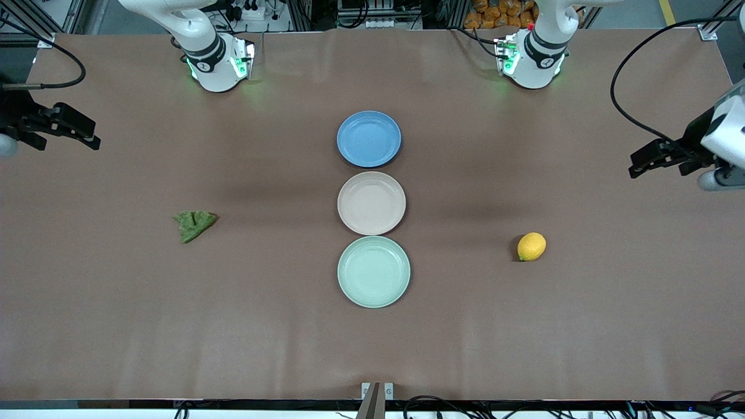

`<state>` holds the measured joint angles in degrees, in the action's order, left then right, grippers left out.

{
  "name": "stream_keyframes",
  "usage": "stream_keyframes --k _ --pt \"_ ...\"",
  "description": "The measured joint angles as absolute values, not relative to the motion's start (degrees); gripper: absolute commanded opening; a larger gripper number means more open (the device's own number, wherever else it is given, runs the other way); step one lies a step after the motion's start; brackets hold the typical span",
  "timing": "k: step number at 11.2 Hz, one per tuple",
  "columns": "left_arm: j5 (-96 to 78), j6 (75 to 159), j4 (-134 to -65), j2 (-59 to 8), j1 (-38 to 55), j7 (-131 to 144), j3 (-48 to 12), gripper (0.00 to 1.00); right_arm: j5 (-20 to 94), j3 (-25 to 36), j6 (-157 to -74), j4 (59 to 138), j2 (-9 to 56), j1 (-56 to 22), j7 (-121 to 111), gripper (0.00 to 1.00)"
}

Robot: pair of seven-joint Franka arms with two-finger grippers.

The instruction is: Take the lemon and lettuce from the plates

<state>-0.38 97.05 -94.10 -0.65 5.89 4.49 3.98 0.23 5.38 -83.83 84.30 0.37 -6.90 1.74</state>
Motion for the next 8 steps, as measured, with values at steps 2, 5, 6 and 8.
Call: stream_keyframes --k 2,5,6,8 --pt "-0.37 98.43 -94.25 1.50 6.03 3.20 3.23 1.00 0.23 5.41 -83.29 83.51 0.38 -6.90 -0.78 1.00" --pt "-0.37 98.96 -94.27 2.82 6.21 -2.21 -0.07 1.00 0.26 5.40 -82.76 83.51 0.54 -6.94 -4.26 1.00" --pt "-0.37 99.08 -94.27 2.86 6.25 -2.27 -1.06 1.00 0.27 5.40 -82.62 83.53 0.61 -6.98 -5.18 1.00" --pt "-0.36 99.23 -94.26 2.90 6.30 -2.29 -1.62 1.00 0.34 5.40 -82.22 83.60 0.67 -7.04 -5.93 1.00"
